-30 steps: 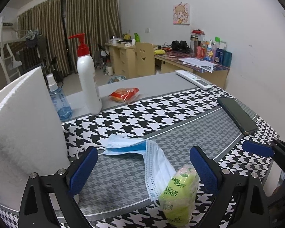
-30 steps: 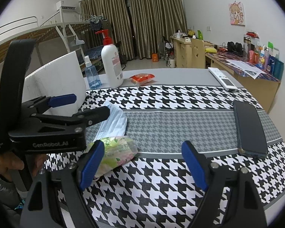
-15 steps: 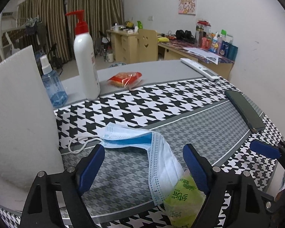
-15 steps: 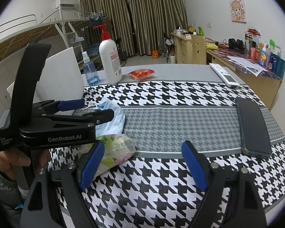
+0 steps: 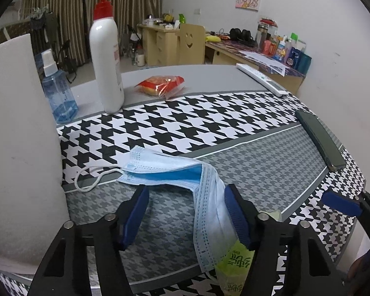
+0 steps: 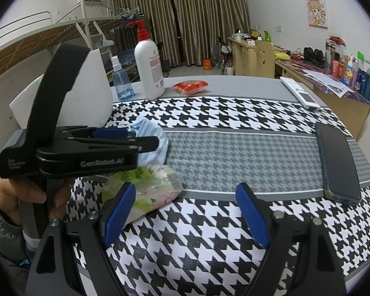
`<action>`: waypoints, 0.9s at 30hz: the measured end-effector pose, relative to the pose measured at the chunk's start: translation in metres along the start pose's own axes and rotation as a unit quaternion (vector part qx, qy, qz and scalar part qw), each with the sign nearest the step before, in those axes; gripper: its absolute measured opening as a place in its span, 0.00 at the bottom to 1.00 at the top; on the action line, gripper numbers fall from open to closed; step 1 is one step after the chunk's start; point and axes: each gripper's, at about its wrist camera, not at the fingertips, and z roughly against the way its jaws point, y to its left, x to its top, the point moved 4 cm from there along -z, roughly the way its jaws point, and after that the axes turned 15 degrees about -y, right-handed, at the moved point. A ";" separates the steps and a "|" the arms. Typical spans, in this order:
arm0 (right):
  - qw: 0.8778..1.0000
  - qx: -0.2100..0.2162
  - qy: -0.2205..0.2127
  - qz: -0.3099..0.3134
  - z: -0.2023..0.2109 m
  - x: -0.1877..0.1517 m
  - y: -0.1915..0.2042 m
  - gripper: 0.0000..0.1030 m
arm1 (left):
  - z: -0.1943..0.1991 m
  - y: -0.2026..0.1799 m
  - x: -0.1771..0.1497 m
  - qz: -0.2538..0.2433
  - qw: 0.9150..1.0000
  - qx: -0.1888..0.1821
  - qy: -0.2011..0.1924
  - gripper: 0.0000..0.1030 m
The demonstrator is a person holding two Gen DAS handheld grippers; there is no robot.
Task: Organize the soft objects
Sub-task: 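Close the left gripper on the blue face mask while the right gripper grasps the green packet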
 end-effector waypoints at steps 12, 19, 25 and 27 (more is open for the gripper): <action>1.000 0.018 0.013 0.001 -0.009 -0.003 0.009 0.84 | -0.015 -0.003 -0.004 0.015 0.999 -0.021 0.028 0.21; 0.999 0.036 0.031 0.004 -0.021 -0.007 0.019 0.84 | -0.012 -0.001 -0.004 0.031 0.998 -0.045 0.021 0.06; 0.998 0.043 0.043 -0.009 -0.029 -0.007 0.018 0.84 | -0.005 0.003 -0.005 0.035 0.998 -0.052 0.016 0.06; 0.998 0.045 0.045 -0.005 -0.030 -0.007 0.020 0.84 | -0.003 0.003 -0.005 0.034 0.998 -0.055 0.014 0.06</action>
